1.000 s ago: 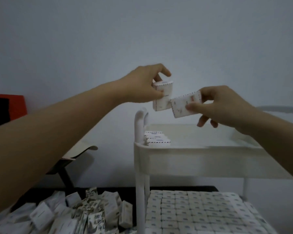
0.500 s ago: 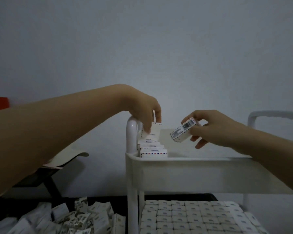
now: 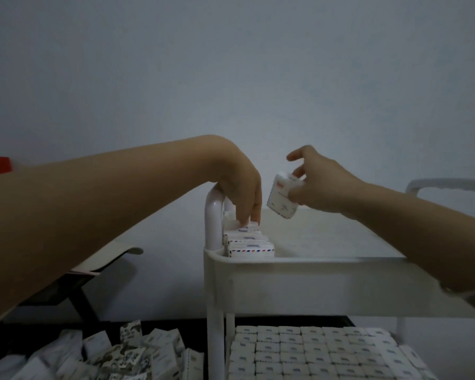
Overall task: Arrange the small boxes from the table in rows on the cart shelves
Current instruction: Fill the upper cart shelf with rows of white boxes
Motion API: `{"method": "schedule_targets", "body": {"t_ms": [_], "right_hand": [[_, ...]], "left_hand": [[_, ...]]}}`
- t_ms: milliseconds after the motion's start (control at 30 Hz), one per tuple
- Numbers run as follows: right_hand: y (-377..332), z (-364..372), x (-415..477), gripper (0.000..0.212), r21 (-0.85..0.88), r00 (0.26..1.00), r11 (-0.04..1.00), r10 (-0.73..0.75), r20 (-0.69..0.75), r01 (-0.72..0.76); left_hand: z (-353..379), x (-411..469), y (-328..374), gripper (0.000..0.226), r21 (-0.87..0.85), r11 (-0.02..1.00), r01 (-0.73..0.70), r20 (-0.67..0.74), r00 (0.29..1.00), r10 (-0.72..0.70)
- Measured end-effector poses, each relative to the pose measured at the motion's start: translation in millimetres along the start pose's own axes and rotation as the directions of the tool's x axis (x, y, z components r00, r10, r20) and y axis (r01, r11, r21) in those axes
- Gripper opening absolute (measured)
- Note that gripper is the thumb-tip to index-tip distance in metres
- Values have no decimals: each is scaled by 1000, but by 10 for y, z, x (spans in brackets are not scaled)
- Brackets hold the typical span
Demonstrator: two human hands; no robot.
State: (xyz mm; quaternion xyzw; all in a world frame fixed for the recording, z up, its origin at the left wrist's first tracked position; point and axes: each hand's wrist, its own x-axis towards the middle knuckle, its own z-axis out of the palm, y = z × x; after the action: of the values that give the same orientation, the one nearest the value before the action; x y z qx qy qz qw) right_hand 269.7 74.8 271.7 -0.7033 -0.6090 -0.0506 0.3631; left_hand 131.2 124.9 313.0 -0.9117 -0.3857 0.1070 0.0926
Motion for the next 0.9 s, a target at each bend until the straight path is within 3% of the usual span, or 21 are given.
{"method": "schedule_targets", "body": {"t_ms": [67, 167, 267, 367, 500, 600, 900], "right_hand": [[-36, 72, 40, 55, 25, 999, 1000, 11, 34, -12], [-76, 166, 76, 30, 67, 987, 998, -1, 158, -9], [-97, 213, 73, 26, 251, 935, 958, 47, 351, -142], [-105, 228, 65, 22, 343, 893, 908, 67, 446, -240], [-157, 297, 33, 22, 333, 865, 917, 26, 502, -220], [-232, 362, 32, 27, 257, 856, 946, 38, 516, -198], [-256, 420, 31, 44, 102, 896, 990, 39, 442, -94]], "left_hand": [[-6, -30, -4, 34, 16, 1000, 20, -8, 1000, -20], [-14, -61, -52, 32, -8, 999, 43, -58, 997, -43], [9, -112, -106, 27, -103, 995, 11, -117, 993, -23], [85, -167, -194, 27, -226, 973, -34, -270, 963, -29], [277, -249, -433, 30, -495, 855, -156, -562, 808, -178], [442, -318, -616, 26, -656, 693, -299, -643, 702, -306], [970, -550, -789, 21, -679, 659, -324, -674, 630, -385]]}}
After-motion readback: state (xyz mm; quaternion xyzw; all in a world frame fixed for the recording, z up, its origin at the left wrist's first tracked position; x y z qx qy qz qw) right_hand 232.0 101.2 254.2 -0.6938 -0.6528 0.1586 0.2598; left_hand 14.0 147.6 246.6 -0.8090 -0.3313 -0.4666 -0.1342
